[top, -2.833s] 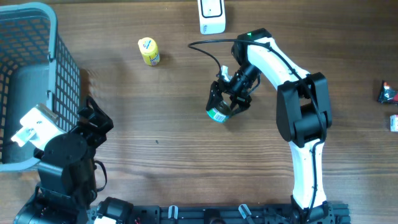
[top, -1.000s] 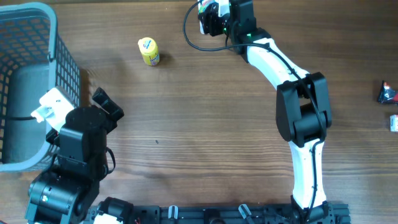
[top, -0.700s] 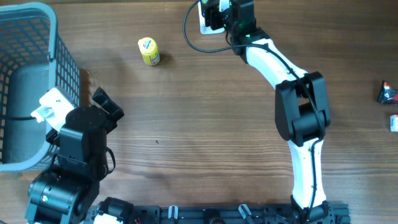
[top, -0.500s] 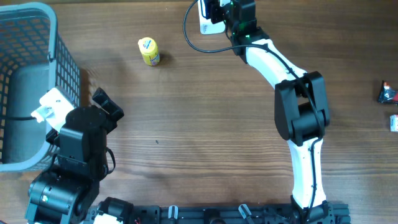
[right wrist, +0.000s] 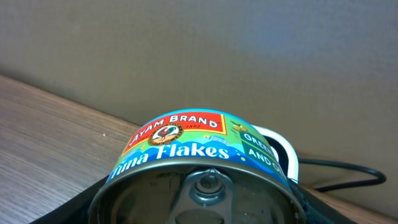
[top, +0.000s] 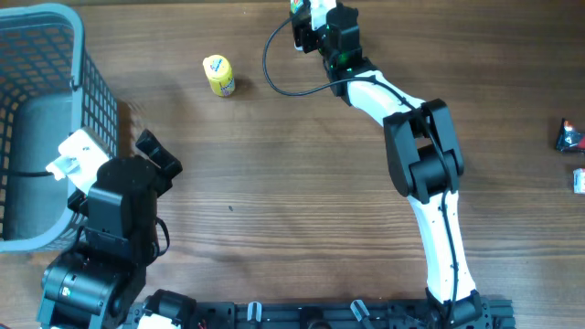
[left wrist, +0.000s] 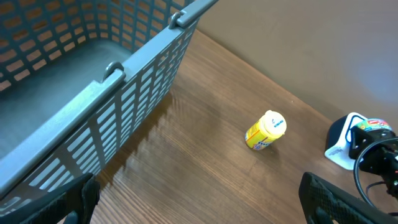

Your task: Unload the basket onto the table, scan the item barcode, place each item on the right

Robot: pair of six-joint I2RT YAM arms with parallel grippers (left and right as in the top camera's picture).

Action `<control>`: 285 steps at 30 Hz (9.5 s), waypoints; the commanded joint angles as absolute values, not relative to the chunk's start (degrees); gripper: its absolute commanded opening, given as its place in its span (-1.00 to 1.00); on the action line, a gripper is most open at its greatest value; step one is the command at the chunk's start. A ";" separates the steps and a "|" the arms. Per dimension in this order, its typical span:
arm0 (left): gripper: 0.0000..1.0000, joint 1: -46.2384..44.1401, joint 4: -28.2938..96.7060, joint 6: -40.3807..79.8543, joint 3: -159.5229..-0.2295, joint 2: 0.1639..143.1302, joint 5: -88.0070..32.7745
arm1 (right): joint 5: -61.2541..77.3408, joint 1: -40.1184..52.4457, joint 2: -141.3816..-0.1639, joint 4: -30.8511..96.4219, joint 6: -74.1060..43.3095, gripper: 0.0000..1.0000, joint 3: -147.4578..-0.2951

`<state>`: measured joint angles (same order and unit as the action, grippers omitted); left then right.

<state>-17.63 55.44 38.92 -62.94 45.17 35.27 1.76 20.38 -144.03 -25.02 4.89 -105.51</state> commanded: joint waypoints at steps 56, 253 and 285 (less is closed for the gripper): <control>1.00 -17.85 56.45 39.51 -62.89 45.01 35.03 | -27.22 6.28 -105.14 43.22 9.76 0.08 -106.39; 0.16 -12.10 -12.56 25.19 -63.00 115.26 16.62 | 22.44 -11.94 -114.89 41.08 -0.05 1.00 -106.39; 0.99 -10.96 -20.23 22.87 -63.00 117.73 21.71 | 22.46 -11.94 -114.91 41.10 -0.05 1.00 -106.39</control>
<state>-11.40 -19.79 24.18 -62.94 117.03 20.32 23.20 -11.92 -115.48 41.12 -0.82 -106.91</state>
